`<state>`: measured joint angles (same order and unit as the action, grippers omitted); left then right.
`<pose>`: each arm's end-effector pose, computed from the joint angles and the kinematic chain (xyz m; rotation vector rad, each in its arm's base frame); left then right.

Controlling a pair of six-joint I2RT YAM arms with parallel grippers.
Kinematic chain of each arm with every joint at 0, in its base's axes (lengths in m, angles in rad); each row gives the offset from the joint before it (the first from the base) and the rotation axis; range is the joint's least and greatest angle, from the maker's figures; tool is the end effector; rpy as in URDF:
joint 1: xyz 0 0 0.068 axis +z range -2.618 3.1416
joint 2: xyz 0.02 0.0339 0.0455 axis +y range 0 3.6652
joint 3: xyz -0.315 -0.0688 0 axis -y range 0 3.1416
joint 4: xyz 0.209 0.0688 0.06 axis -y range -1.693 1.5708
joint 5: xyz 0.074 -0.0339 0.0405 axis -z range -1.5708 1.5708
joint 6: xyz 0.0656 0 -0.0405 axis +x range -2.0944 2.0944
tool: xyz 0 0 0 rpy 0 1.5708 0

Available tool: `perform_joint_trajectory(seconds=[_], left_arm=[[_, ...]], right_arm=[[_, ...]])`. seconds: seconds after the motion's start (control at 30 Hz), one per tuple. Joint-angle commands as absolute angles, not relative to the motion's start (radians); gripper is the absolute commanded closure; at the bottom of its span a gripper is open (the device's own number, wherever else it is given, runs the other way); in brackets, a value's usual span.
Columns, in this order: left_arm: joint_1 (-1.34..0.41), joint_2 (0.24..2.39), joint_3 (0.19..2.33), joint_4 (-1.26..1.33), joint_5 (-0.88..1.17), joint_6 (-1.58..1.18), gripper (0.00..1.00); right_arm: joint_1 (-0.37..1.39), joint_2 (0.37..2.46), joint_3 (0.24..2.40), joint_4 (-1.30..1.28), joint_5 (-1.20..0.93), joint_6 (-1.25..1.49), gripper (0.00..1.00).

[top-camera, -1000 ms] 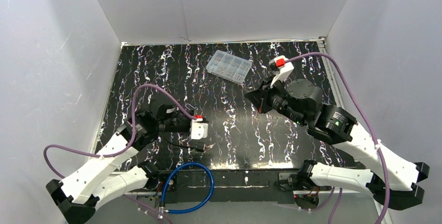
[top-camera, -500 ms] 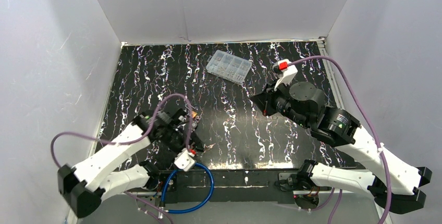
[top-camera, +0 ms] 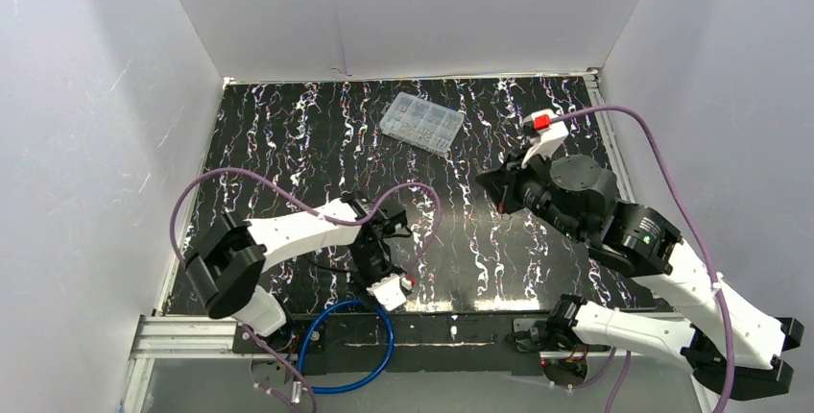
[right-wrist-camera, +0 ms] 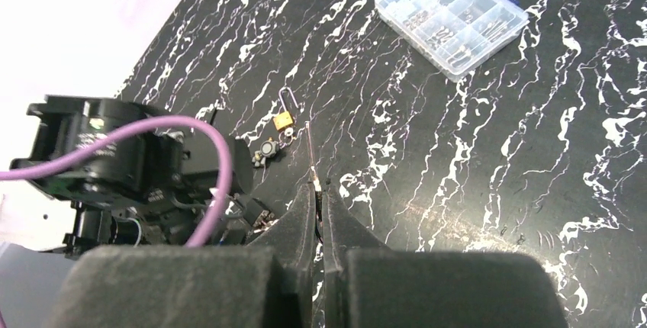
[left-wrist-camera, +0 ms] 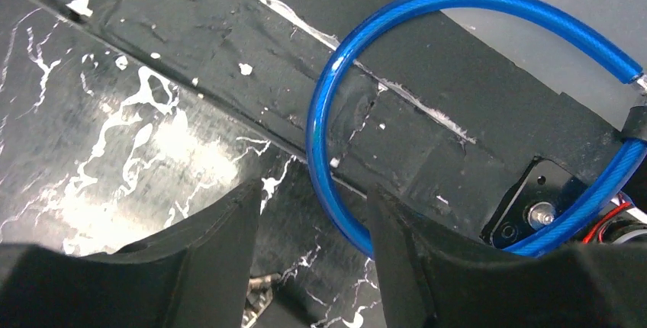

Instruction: Unlock with the key

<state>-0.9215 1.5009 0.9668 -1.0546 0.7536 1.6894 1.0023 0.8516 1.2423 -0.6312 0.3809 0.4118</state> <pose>0.0890 -0.1914 0.2512 2.6044 0.7177 -1.0002 0.0819 0.0829 0.4534 -0.2667 1.8243 0.6617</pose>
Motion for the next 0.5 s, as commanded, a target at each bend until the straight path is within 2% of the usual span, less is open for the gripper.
perform_joint_trajectory(seconds=[0.0,0.13,0.47], left_arm=[[-0.965,1.572,1.023,-1.081,0.760,1.638,0.50],[-0.989,1.572,0.973,-0.978,0.728,1.537,0.52],[-1.054,1.412,0.697,-0.598,0.569,1.311,0.54]], right_arm=[[0.998,0.815,1.292,-0.618,0.434,0.399,0.99],[0.997,0.789,1.287,-0.625,0.445,0.400,0.99],[0.997,0.730,1.277,-0.652,0.462,0.410,0.99]])
